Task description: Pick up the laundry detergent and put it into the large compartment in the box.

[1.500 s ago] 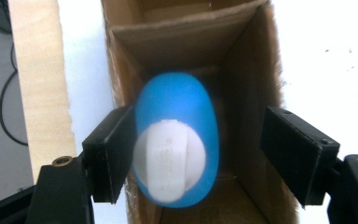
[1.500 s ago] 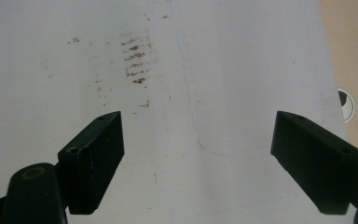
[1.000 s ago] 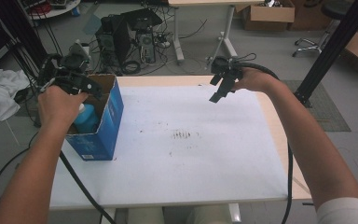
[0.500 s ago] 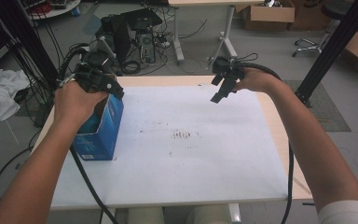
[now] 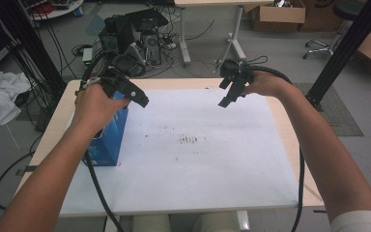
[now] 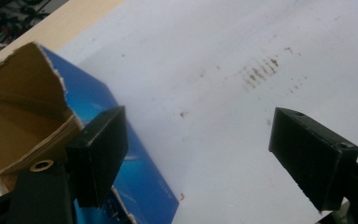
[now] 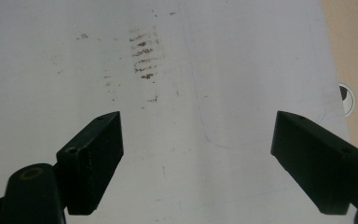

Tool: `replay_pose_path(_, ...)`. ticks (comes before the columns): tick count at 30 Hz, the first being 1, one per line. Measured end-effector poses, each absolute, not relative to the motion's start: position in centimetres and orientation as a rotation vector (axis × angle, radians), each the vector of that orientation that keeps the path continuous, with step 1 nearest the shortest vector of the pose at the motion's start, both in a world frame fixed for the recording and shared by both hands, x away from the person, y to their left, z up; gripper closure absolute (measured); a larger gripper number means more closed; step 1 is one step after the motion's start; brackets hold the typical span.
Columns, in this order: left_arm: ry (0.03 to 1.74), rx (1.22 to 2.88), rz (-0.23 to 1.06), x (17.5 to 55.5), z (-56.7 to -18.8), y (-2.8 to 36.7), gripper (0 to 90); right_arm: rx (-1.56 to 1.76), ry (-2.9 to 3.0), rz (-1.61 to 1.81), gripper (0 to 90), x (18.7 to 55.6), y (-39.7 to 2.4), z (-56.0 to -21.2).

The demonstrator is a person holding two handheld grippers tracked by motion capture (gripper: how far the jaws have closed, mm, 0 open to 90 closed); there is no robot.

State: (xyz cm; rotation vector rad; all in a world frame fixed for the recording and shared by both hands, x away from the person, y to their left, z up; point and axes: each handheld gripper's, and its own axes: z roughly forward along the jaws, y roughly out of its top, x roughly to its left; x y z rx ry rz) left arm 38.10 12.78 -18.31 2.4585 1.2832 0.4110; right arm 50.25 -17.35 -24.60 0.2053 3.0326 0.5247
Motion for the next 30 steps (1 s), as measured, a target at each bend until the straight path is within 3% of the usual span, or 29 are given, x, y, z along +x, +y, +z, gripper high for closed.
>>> replay_pose_path(30, 0.856, 2.685, 0.290, 39.1, -20.4, 7.4, 19.4, 0.258, 3.017, 0.552, 16.9, 49.4, -17.8, -24.9)
